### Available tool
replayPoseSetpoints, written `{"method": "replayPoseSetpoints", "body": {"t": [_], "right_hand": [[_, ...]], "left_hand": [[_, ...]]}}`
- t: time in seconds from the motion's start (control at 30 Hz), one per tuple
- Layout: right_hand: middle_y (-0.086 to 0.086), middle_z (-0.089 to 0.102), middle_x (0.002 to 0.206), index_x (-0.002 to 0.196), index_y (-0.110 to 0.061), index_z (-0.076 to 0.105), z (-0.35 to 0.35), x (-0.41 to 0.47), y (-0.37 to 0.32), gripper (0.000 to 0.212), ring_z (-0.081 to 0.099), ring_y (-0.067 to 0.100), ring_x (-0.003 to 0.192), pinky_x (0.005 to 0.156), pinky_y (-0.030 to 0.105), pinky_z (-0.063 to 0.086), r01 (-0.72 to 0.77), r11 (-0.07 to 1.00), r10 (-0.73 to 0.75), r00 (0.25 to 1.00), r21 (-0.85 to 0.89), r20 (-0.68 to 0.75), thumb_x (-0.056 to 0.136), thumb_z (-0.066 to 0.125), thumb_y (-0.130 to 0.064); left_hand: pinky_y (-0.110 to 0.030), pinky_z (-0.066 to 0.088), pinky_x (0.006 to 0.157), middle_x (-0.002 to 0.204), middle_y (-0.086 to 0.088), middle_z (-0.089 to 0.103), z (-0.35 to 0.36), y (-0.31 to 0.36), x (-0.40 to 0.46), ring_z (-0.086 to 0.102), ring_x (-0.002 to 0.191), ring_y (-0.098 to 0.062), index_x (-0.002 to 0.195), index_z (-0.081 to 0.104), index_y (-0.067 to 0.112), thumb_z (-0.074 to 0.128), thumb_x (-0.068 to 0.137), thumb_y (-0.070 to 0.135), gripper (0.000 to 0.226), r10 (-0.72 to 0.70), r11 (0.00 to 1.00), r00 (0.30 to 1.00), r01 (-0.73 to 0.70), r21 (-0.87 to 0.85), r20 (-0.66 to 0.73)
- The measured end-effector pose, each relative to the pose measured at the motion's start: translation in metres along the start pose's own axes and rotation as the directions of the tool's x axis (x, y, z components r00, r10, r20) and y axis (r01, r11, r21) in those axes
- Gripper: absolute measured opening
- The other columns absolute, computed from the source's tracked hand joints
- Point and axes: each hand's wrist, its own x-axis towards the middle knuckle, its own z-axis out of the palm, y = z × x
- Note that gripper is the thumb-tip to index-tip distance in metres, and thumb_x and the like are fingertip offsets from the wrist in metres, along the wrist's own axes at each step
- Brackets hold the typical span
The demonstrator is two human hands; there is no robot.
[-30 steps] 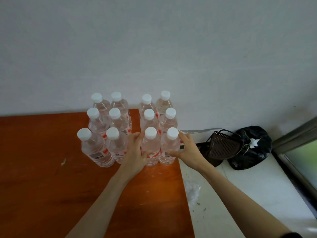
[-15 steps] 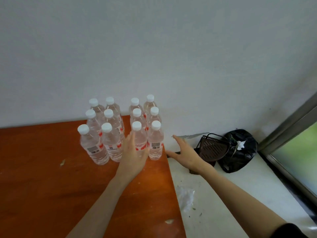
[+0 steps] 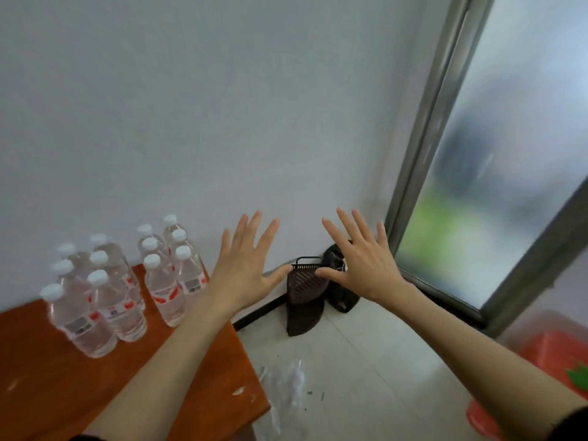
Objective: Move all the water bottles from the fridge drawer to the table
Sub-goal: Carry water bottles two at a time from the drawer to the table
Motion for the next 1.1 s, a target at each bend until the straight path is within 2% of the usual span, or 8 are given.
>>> {"method": "replayPoseSetpoints", "body": {"t": [0.23,0.4,0.53,0.63,0.77,0.9,1.0,1.1], "right_hand": [[0.001,-0.008,0.158,0.148,-0.033,-0.001,-0.063,-0.114,0.050,0.087,-0.010,0.024,0.145,0.114,0.056,-0.001,-0.305,0.950,0.296,0.947,-0.062,-0.126,0.081,0.041,-0.069],[0.002,-0.003,0.158,0.148,-0.033,0.002,-0.082,-0.216,0.060,0.086,-0.004,0.025,0.146,0.113,0.057,0.004,-0.533,0.844,0.520,0.841,-0.063,-0.151,0.080,0.041,-0.069],[0.004,-0.001,0.158,0.148,-0.031,0.003,-0.101,-0.301,0.065,0.085,-0.001,0.026,0.146,0.113,0.057,0.005,-0.662,0.744,0.645,0.747,-0.089,-0.160,0.081,0.041,-0.067],[0.002,-0.003,0.158,0.148,-0.032,0.002,-0.115,-0.365,0.075,0.085,-0.004,0.024,0.146,0.113,0.056,0.000,-0.753,0.650,0.735,0.657,-0.097,-0.168,0.082,0.042,-0.066],[0.002,-0.001,0.158,0.148,-0.031,0.003,-0.131,-0.446,0.096,0.085,-0.003,0.024,0.146,0.113,0.056,0.000,-0.841,0.530,0.819,0.541,-0.109,-0.192,0.082,0.043,-0.065],[0.001,-0.003,0.158,0.148,-0.032,0.000,-0.142,-0.522,0.130,0.088,-0.006,0.021,0.145,0.114,0.054,-0.003,-0.897,0.427,0.876,0.441,-0.113,-0.197,0.075,0.028,-0.072],[-0.001,-0.008,0.158,0.147,-0.033,-0.005,-0.150,-0.580,0.161,0.085,-0.009,0.019,0.145,0.115,0.053,-0.005,-0.923,0.358,0.909,0.379,-0.142,-0.174,0.079,0.030,-0.072],[-0.001,-0.010,0.158,0.146,-0.034,-0.008,-0.158,-0.635,0.190,0.083,-0.009,0.019,0.145,0.116,0.052,-0.004,-0.937,0.303,0.932,0.329,-0.172,-0.150,0.083,0.034,-0.068]], "left_hand": [[-0.044,-0.005,0.115,0.157,0.000,-0.007,-0.016,0.101,-0.001,-0.014,0.144,-0.021,0.148,-0.001,0.031,0.029,0.080,0.071,0.084,0.307,0.936,0.950,-0.312,-0.163,-0.060],[-0.045,0.000,0.116,0.158,-0.003,-0.001,-0.014,0.176,-0.036,-0.008,0.145,-0.022,0.148,0.004,0.030,0.044,0.087,0.057,0.078,0.475,0.827,0.876,-0.475,-0.300,-0.078],[-0.046,0.004,0.118,0.157,-0.002,0.001,-0.004,0.242,-0.072,-0.006,0.145,-0.022,0.148,0.003,0.032,0.038,0.085,0.064,0.078,0.613,0.730,0.788,-0.593,-0.340,-0.057],[-0.043,0.001,0.116,0.158,-0.001,0.001,0.001,0.295,-0.100,-0.005,0.145,-0.022,0.148,0.005,0.032,0.019,0.075,0.072,0.084,0.702,0.650,0.710,-0.669,-0.359,-0.051],[-0.046,0.005,0.117,0.158,-0.002,0.003,0.012,0.371,-0.135,-0.004,0.145,-0.024,0.148,0.006,0.030,0.015,0.072,0.072,0.087,0.797,0.537,0.602,-0.744,-0.396,-0.050],[-0.046,0.004,0.116,0.158,-0.002,0.001,0.026,0.458,-0.165,-0.005,0.145,-0.023,0.148,0.003,0.027,0.014,0.073,0.071,0.088,0.859,0.453,0.510,-0.799,-0.395,-0.047],[-0.045,0.002,0.116,0.158,-0.002,-0.001,0.040,0.526,-0.189,-0.006,0.145,-0.023,0.148,0.001,0.028,0.017,0.076,0.072,0.086,0.882,0.416,0.470,-0.814,-0.406,-0.039],[-0.042,-0.003,0.116,0.158,0.000,-0.006,0.051,0.591,-0.214,-0.011,0.144,-0.021,0.148,-0.003,0.030,0.031,0.086,0.065,0.079,0.897,0.394,0.442,-0.811,-0.432,-0.014]]}}
